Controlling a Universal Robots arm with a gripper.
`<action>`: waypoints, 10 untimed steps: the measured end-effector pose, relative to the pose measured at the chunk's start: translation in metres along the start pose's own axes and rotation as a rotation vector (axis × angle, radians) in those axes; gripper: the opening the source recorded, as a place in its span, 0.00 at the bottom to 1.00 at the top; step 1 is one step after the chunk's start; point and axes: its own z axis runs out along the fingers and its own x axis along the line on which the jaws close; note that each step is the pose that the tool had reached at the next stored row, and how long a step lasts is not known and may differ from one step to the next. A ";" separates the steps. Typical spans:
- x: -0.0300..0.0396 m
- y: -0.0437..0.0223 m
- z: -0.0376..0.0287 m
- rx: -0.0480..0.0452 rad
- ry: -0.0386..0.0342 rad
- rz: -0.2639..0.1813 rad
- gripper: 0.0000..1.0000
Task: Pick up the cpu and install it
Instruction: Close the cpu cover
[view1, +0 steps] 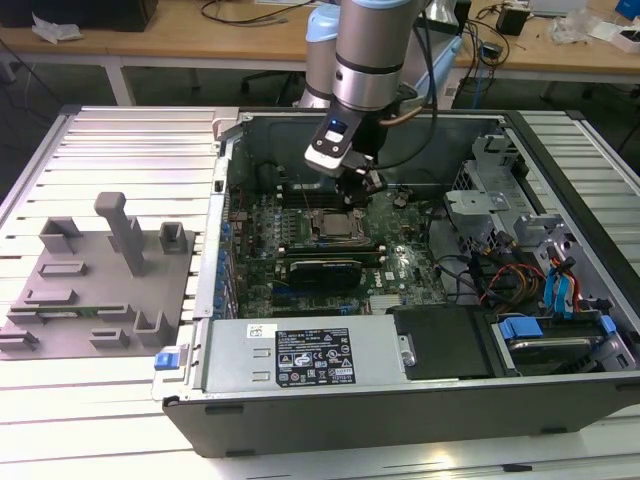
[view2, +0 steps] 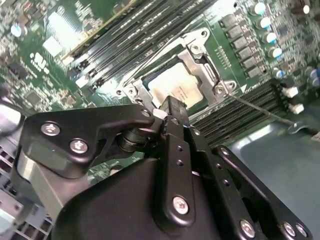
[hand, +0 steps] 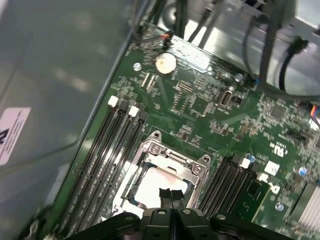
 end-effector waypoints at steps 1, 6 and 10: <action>0.0000 0.0000 0.0000 -0.0004 -0.0007 -0.018 0.11; 0.0000 0.0000 0.0002 -0.0033 -0.0054 -0.134 0.11; 0.0000 0.0000 0.0003 -0.0056 -0.0091 -0.229 0.11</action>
